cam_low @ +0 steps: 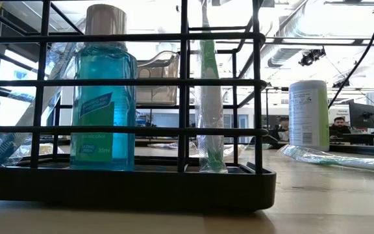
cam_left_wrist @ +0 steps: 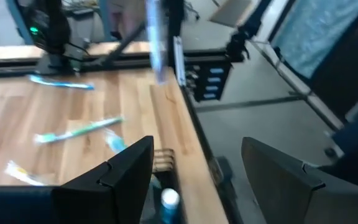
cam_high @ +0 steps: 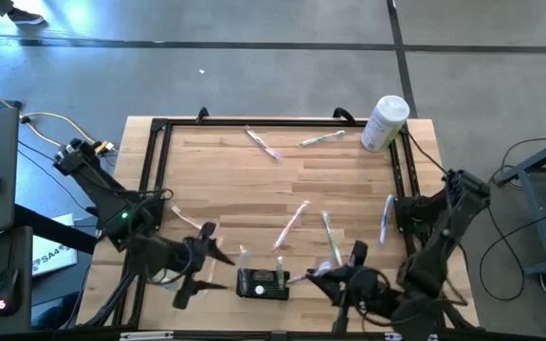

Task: Pick & Place toothbrushing station
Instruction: Put the bottom purple toothbrush into the black wire organizer

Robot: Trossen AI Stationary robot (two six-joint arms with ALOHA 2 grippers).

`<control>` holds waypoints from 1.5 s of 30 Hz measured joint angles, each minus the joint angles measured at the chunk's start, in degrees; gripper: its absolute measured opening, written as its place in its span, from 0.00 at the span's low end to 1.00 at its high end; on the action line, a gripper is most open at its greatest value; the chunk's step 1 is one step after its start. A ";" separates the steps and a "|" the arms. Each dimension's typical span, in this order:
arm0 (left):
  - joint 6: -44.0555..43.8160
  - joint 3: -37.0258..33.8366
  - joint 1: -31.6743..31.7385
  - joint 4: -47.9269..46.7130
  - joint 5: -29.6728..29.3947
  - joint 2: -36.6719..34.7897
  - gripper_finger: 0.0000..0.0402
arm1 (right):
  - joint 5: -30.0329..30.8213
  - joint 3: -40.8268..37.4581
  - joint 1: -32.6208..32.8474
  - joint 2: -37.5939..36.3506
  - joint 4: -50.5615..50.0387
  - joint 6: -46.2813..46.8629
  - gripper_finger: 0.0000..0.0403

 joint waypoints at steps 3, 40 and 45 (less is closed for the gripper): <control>-1.90 0.00 -2.18 -1.12 0.09 0.00 0.60 | 0.73 0.00 -0.42 3.04 2.66 0.00 0.03; -10.96 0.00 -10.65 -4.19 -2.80 0.07 0.60 | -11.77 0.04 -5.14 11.23 -13.24 26.82 0.03; -10.98 0.00 -10.65 -4.25 -2.80 0.09 0.60 | -11.93 0.02 -5.03 12.33 -12.55 27.05 0.03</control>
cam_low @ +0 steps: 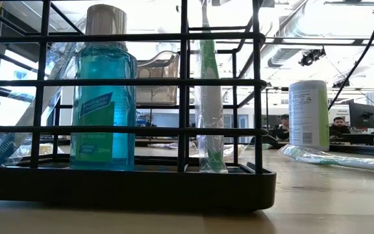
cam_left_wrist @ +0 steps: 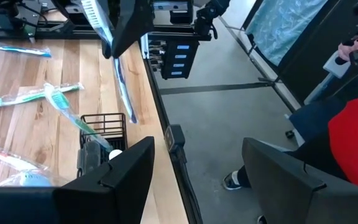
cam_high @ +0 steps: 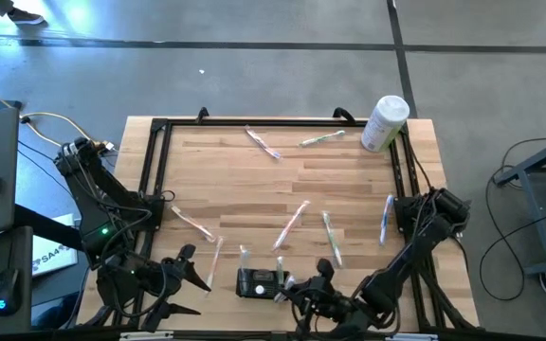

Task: Pick & Place toothbrushing station
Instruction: Put the bottom purple toothbrush into the black wire organizer

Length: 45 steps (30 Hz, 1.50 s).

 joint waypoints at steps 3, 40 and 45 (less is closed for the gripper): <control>0.00 -0.10 0.00 0.04 0.01 0.00 0.60 | 0.13 0.00 0.11 0.00 -0.04 -0.17 0.03; -1.46 -2.73 0.02 0.45 -1.13 0.02 0.60 | -9.58 0.02 -4.53 5.66 -10.56 8.89 0.03; -1.46 -2.73 0.02 0.47 -1.27 0.02 0.60 | -12.84 0.04 -5.66 7.10 -11.01 8.88 0.03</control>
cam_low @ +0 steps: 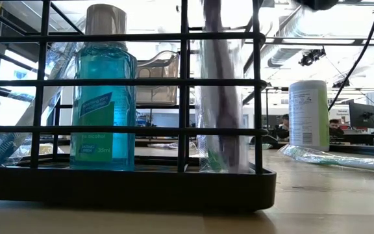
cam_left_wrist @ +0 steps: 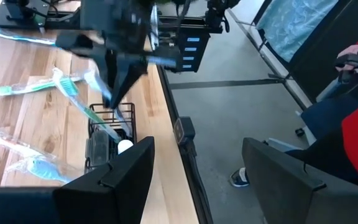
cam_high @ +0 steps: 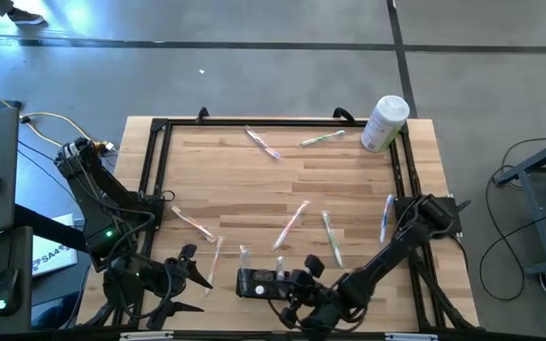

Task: Pick & Place toothbrushing station
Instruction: Put the bottom purple toothbrush into the black wire organizer

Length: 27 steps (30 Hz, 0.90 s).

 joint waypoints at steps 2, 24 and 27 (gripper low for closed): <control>0.00 0.00 0.00 0.01 -0.03 -0.02 0.60 | -0.64 -0.04 -0.22 0.69 0.14 0.22 0.03; -0.02 0.02 0.00 -0.02 -0.20 -0.02 0.60 | -9.98 -0.02 -0.56 2.29 2.91 -1.36 0.19; 0.05 0.02 0.00 -0.04 -0.20 -0.02 0.60 | -9.95 -0.02 -0.54 2.00 3.92 -1.16 0.23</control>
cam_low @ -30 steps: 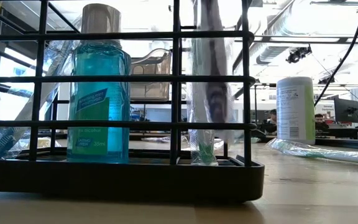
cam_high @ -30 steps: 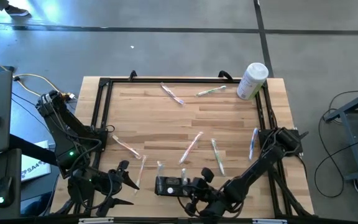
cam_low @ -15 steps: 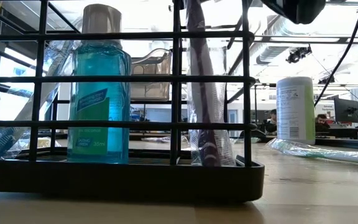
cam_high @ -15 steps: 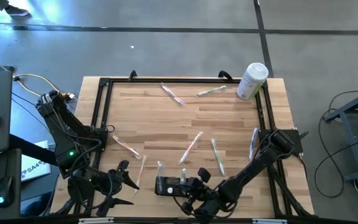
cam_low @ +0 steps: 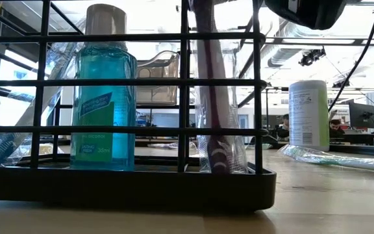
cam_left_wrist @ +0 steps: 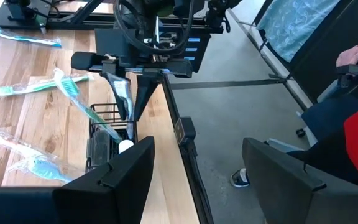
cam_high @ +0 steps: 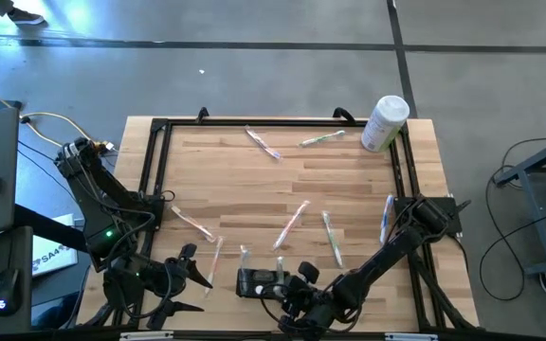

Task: Pick & Place toothbrushing station
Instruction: Put the bottom purple toothbrush into the black wire organizer, then put the blue toothbrush into the black wire organizer

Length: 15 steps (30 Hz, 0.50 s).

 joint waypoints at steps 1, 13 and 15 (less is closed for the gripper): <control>0.15 0.00 0.00 0.01 0.02 0.00 0.60 | 0.00 0.00 0.00 -0.14 0.06 -0.01 0.24; 0.12 0.00 0.00 0.00 0.20 0.00 0.60 | -3.02 -0.02 -0.09 -4.14 -2.46 1.35 0.41; -0.07 0.02 0.00 0.04 0.23 -0.02 0.60 | -3.18 -0.02 0.00 -5.39 -3.23 1.21 0.40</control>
